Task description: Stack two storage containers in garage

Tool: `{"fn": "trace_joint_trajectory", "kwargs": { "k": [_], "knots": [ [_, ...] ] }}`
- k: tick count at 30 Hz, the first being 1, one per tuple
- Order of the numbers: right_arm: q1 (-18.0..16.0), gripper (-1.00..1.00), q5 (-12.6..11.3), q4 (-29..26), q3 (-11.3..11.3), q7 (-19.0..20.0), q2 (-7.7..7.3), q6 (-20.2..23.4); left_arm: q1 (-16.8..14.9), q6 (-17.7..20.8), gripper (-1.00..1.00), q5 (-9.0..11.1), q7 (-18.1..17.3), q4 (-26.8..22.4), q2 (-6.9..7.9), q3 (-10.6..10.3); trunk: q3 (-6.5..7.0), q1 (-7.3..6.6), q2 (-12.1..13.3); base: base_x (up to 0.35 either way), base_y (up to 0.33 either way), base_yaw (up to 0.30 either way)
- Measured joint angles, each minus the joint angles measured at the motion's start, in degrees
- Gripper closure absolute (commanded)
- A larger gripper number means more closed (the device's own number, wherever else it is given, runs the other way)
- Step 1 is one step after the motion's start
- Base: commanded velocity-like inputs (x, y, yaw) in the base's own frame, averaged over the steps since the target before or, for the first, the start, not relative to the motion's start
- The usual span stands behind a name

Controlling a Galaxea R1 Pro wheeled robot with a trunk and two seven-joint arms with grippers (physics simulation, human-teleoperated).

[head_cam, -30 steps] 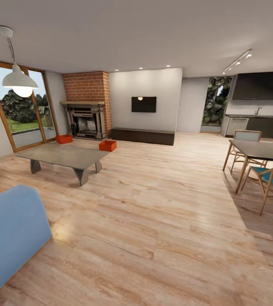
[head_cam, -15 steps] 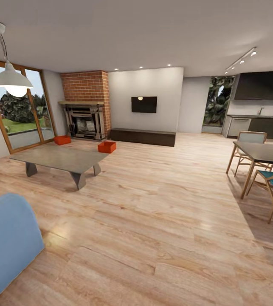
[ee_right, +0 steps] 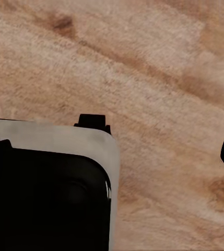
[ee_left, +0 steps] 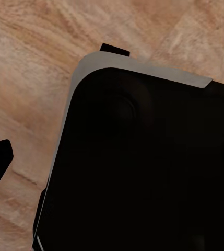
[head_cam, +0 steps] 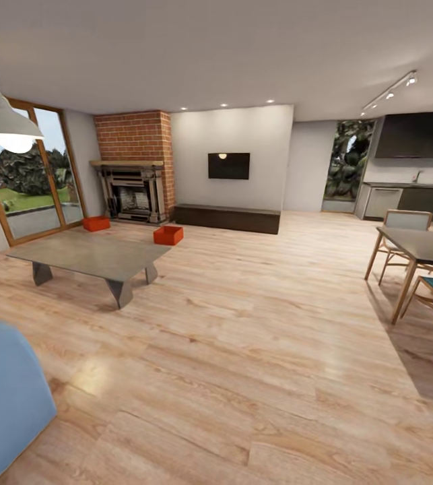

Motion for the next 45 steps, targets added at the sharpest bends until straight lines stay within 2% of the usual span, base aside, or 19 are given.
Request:
{"fn": "trace_joint_trajectory", "kwargs": {
  "k": [45],
  "knots": [
    [0.0, -1.00, -0.1, 0.0, -0.2, 0.1, 0.01, 0.2, 0.0, -0.1, -1.00, -0.2, 0.0, 0.1, 0.00, -0.3, 0.00, 0.00, 0.0, 0.323, 0.000, 0.000]
  ]
}}
